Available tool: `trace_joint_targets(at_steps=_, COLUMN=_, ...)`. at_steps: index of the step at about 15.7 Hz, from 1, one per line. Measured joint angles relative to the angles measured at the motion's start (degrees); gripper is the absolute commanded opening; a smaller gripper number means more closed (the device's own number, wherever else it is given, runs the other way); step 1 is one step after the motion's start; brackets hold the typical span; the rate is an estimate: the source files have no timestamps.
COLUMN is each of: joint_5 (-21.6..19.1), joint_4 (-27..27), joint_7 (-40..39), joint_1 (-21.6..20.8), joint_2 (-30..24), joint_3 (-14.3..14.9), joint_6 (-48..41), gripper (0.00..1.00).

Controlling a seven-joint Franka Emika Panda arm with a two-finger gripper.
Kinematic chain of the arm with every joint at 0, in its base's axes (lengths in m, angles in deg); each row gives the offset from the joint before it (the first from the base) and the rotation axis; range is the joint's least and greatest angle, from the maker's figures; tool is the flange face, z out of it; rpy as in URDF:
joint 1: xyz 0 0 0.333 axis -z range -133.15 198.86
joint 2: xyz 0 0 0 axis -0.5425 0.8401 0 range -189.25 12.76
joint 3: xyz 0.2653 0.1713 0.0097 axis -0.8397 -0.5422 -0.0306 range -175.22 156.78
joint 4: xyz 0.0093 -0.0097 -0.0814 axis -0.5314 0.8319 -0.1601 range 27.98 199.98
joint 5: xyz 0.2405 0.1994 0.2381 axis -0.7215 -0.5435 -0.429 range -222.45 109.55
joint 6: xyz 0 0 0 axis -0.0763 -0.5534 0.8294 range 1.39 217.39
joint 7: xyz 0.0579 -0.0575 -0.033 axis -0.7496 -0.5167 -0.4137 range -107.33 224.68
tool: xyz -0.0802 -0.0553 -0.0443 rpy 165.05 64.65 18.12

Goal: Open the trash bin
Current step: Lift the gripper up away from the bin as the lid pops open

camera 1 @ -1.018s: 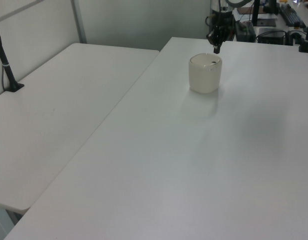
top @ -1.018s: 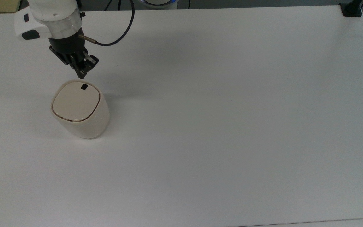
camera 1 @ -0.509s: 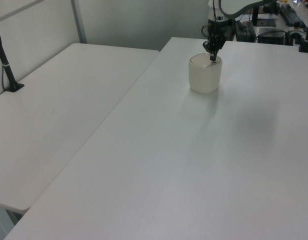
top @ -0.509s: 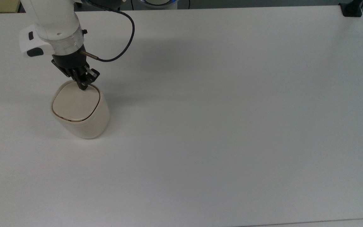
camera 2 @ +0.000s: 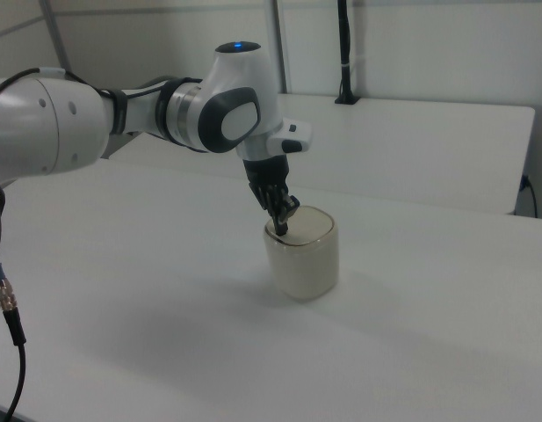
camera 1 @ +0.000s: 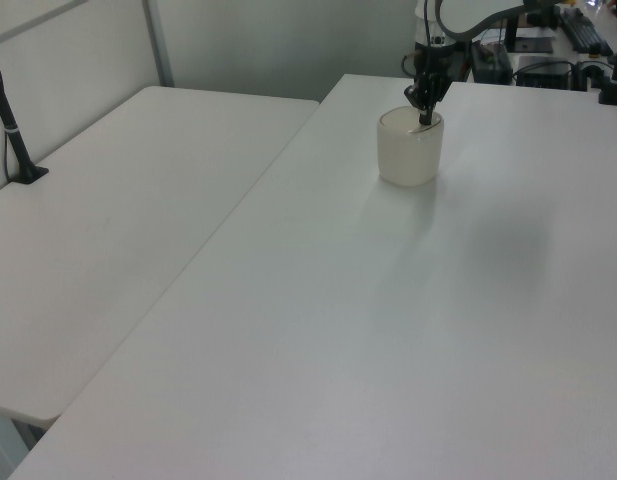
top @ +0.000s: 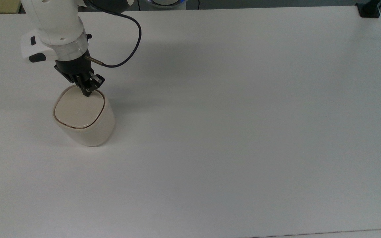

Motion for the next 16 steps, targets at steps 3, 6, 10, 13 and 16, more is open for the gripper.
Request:
trace_joint_targets(at_steps=3, joint_5=0.0, joint_4=-0.8, joint_7=0.0, joint_1=-0.2, joint_2=-1.1, joint_3=-0.2, joint_6=-2.0, gripper=0.02)
trace_joint_targets(at_steps=6, joint_5=0.0, joint_4=-1.6, joint_7=0.0, joint_1=-1.6, joint_2=-3.7, joint_3=-0.7, joint_6=-5.7, gripper=0.02)
trace_joint_targets(at_steps=10, joint_5=0.0, joint_4=-1.8, joint_7=0.0, joint_1=-6.0, joint_2=-7.9, joint_3=-1.0, joint_6=-10.9, gripper=0.03)
trace_joint_targets(at_steps=13, joint_5=0.0, joint_4=-1.8, joint_7=0.0, joint_1=-9.6, joint_2=-10.0, joint_3=-1.1, joint_6=-14.6, gripper=0.03)
trace_joint_targets(at_steps=16, joint_5=0.9, joint_4=-1.8, joint_7=0.0, joint_1=-13.4, joint_2=-11.4, joint_3=-1.2, joint_6=-18.5, gripper=0.03)
